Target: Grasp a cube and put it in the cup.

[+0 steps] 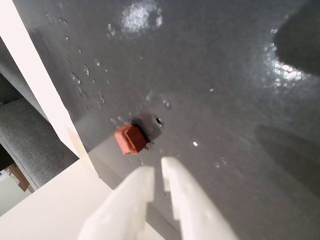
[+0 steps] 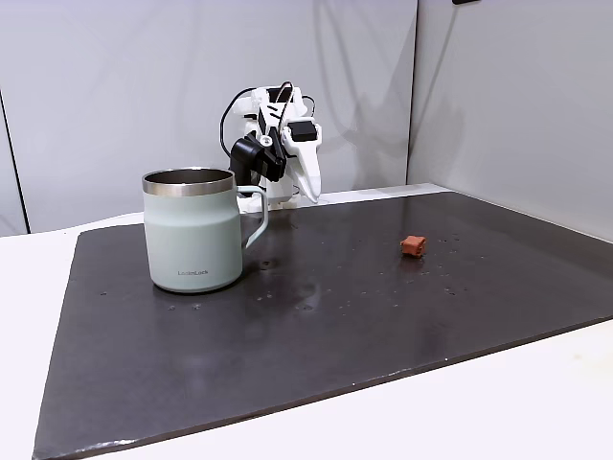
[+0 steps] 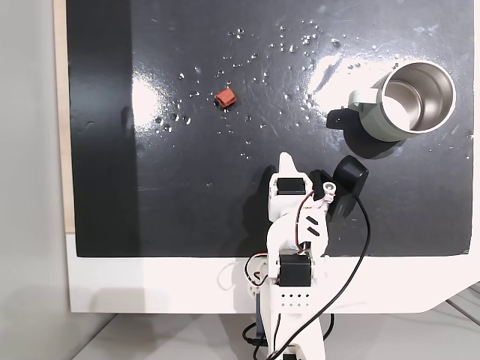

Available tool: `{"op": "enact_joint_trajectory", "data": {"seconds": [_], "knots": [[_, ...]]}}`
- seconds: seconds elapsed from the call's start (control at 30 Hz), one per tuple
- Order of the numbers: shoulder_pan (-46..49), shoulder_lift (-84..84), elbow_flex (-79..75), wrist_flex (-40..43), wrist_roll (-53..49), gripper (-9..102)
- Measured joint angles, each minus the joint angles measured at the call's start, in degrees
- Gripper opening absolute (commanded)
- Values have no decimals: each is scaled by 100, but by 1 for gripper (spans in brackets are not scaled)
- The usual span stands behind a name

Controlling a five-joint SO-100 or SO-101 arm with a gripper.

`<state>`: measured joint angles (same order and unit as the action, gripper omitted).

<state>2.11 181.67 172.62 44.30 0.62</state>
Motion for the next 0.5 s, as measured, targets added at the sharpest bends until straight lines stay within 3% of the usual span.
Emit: {"op": "enact_joint_trajectory", "data": {"seconds": [0.5], "knots": [[-369, 0, 0, 0, -132, 0]]}}
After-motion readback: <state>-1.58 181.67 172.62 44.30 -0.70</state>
